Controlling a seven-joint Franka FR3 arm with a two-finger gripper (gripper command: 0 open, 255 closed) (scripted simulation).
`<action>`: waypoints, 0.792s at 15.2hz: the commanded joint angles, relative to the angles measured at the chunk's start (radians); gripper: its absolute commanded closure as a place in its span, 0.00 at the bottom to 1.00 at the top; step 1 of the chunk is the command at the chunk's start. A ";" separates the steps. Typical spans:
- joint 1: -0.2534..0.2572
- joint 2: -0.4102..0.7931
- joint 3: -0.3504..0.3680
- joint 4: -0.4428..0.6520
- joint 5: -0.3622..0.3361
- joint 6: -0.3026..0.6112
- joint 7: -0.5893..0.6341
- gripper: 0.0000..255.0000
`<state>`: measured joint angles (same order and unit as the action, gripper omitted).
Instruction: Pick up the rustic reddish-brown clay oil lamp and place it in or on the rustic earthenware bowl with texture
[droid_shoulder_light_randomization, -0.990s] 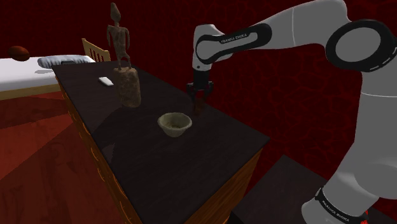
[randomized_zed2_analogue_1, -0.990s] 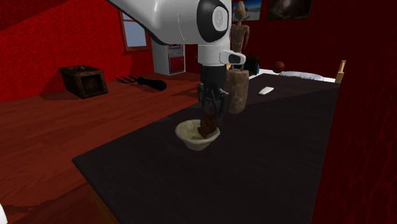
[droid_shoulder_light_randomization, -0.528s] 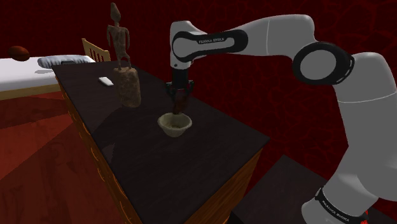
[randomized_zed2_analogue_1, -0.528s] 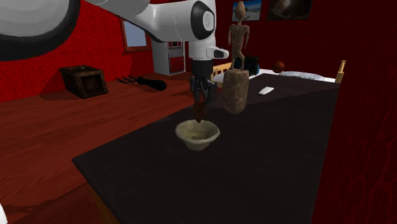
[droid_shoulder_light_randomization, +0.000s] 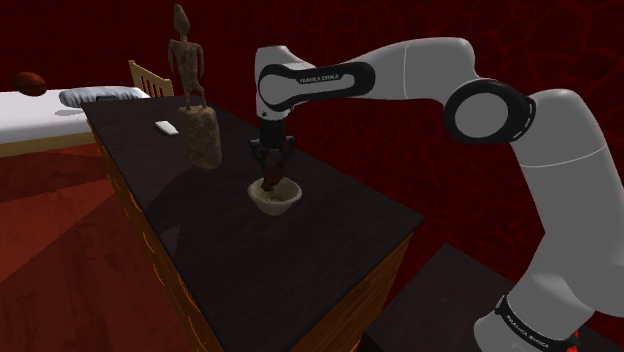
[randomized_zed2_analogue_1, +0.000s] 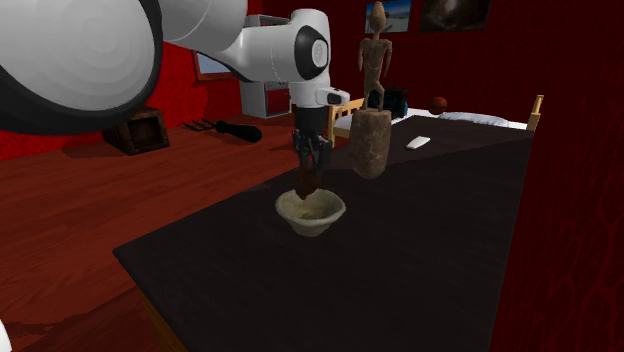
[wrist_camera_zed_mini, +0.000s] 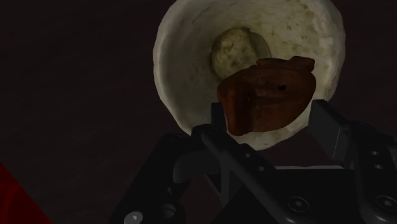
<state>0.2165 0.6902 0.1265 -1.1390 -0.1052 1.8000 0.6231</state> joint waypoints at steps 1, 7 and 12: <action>-0.001 0.002 0.000 -0.022 -0.001 0.025 0.001 1.00; -0.003 0.018 -0.002 -0.078 -0.004 0.097 0.005 1.00; -0.003 0.018 -0.002 -0.078 -0.004 0.096 0.005 1.00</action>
<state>0.2120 0.7018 0.1240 -1.2090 -0.1092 1.8973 0.6272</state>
